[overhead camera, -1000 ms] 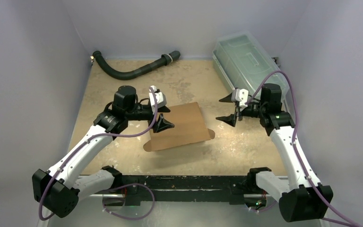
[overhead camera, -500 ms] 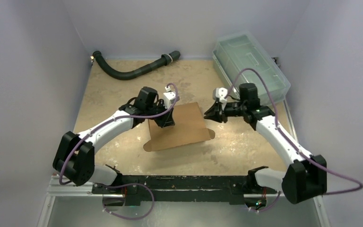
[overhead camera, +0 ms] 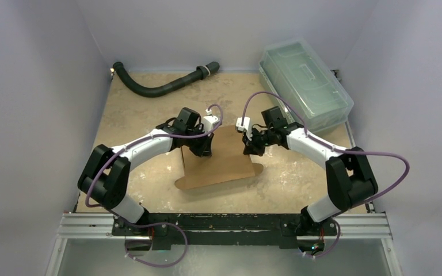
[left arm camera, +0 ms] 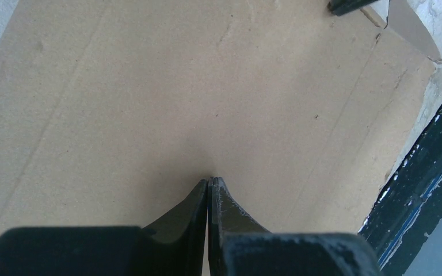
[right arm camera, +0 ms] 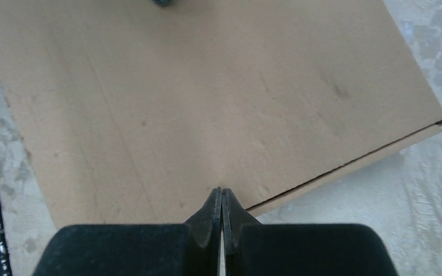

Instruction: Fold the paper box

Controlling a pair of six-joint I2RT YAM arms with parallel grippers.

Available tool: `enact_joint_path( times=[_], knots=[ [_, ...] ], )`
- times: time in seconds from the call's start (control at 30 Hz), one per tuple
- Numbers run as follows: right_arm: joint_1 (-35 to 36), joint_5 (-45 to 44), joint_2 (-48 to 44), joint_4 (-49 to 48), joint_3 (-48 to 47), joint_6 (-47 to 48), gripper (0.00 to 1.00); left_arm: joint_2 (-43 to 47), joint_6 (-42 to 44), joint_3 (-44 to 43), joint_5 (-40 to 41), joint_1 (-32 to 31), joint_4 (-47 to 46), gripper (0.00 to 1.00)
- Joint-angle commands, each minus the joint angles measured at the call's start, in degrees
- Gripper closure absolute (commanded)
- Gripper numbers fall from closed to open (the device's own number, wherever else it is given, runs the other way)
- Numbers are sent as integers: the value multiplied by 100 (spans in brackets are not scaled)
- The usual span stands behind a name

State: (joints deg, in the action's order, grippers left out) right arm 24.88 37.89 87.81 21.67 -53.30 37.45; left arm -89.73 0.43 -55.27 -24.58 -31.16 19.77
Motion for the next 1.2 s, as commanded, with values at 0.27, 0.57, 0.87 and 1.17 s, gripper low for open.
enact_joint_path(
  times=[0.27, 0.57, 0.87, 1.17],
  knots=[
    [-61, 591, -402, 1317, -838, 901, 90, 669, -252, -235, 202, 49, -6, 87],
    [-163, 1295, -1029, 1582, -564, 1819, 70, 3396, -2224, 1547, 1635, 450, -1743, 32],
    [-151, 1286, -1053, 1062, -301, 1487, 57, 4690, -4093, 3090, 3039, 477, -2032, 16],
    [-151, 845, -979, 508, -205, 783, 57, 3790, -4468, 3352, 3427, 497, -2189, 19]
  ],
)
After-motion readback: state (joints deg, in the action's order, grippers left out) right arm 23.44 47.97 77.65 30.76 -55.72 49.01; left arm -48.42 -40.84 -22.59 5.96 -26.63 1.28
